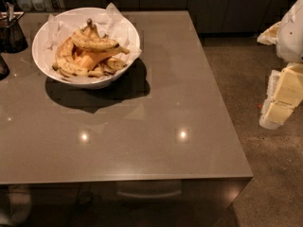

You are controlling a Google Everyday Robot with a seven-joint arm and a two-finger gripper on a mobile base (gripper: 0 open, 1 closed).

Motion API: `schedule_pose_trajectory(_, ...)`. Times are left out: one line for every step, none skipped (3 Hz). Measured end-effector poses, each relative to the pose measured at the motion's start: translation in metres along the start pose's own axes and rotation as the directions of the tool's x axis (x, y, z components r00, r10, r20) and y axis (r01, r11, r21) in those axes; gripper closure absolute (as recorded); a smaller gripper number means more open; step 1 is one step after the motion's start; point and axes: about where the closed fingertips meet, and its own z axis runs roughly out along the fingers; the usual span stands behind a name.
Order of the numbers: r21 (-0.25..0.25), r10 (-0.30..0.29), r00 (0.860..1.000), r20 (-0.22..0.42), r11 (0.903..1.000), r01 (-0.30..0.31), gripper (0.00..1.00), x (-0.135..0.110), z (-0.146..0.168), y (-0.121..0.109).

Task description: Pick banana from white bowl

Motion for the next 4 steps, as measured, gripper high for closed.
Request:
schedule_pose_trajectory(0.0,0.0,1.0,0.0,1.0,0.0,0.0,0.0,0.0,0.0)
schedule_pose_trajectory(-0.009,0.025,0.999,-0.034,0.9996,-0.026,0.0,-0.007,0.001,-0.005)
schedule_pose_trajectory(-0.032,0.004,0.994,-0.11,0.9995,-0.007,0.0,-0.028,0.012,-0.014)
schedule_pose_trajectory(-0.058,-0.057,0.988,-0.146,0.9971,0.049,0.0,-0.05,0.028,-0.024)
